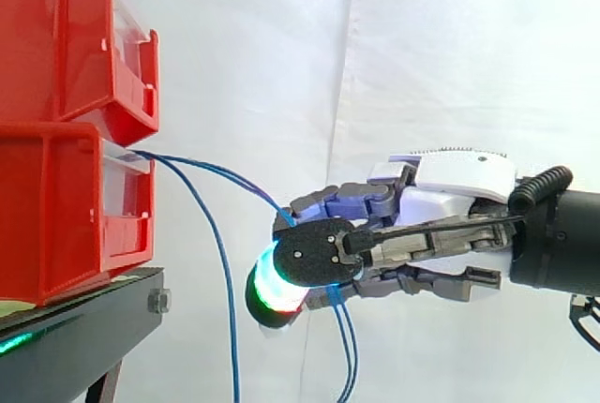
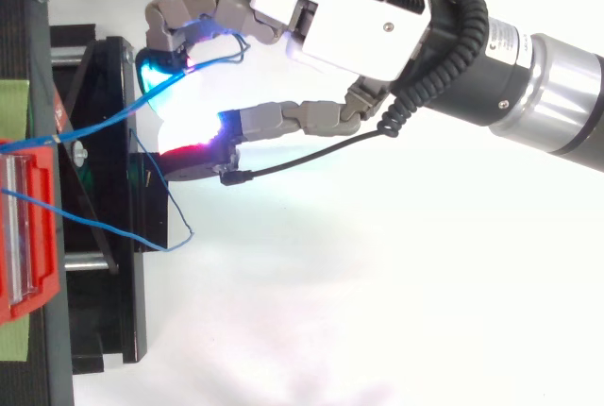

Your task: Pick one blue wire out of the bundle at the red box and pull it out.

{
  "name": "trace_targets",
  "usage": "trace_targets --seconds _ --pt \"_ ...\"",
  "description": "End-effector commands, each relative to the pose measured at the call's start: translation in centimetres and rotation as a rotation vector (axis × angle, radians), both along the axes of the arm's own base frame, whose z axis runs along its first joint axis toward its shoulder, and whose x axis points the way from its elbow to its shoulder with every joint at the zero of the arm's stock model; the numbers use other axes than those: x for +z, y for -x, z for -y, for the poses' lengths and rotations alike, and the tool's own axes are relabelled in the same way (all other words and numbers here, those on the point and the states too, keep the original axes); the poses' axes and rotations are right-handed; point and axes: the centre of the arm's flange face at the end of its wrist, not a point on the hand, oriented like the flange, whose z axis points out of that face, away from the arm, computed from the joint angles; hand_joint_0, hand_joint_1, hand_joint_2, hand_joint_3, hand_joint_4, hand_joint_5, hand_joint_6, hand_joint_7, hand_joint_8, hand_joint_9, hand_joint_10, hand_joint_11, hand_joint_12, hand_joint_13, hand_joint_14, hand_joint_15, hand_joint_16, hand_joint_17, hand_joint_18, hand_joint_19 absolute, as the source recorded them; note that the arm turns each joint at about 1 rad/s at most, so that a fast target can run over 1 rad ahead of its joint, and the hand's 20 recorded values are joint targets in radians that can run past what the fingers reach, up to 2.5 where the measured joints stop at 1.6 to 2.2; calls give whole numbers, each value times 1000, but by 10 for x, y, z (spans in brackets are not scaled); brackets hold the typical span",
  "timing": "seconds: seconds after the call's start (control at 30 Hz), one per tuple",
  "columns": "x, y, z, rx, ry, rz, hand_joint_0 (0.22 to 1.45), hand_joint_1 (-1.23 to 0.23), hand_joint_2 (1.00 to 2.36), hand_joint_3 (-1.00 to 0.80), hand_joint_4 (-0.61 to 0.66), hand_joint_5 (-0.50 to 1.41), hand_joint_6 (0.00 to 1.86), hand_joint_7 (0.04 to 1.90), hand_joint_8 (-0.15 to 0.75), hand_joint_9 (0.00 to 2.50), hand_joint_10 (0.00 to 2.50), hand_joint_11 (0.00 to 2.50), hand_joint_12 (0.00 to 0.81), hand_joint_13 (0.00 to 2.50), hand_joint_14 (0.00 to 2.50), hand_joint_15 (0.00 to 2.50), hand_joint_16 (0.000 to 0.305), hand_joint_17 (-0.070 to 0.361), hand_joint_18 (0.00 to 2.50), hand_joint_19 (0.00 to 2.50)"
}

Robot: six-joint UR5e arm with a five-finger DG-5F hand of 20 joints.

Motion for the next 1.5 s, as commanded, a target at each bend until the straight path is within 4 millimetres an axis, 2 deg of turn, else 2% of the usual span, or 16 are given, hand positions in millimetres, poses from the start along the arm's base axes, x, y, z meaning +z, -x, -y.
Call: trace_targets --seconds 0.0,0.33,0.47,0.7,0.9,1.1,1.47 --pt "2 -1 1 -8 36 7 572 -776 1018 -193 178 -143 771 1150 254 801 24 694 375 239 5 120 61 136 170 276" --pt "10 -5 8 -59 210 11 571 -776 1018 -188 183 -143 770 1153 254 801 26 692 375 238 4 116 61 136 171 269" --pt "13 -6 11 -69 225 26 571 -776 1018 -189 178 -143 770 1156 253 800 26 694 375 237 5 123 61 136 171 275" --pt "15 -7 10 -25 102 74 571 -776 1018 -193 186 -143 769 1162 251 801 24 687 375 237 5 123 61 136 172 276" --pt "35 -5 4 10 3 116 571 -775 1018 -196 180 -143 769 1155 252 803 26 683 375 239 5 127 61 136 171 277" --pt "39 8 -1 48 -171 48 571 -775 1018 -196 187 -143 768 1153 255 802 25 684 375 240 5 121 60 136 172 275" --pt "46 19 -8 58 -297 7 573 -774 1019 -205 184 -143 767 1155 253 803 24 687 375 240 5 120 60 136 170 275"
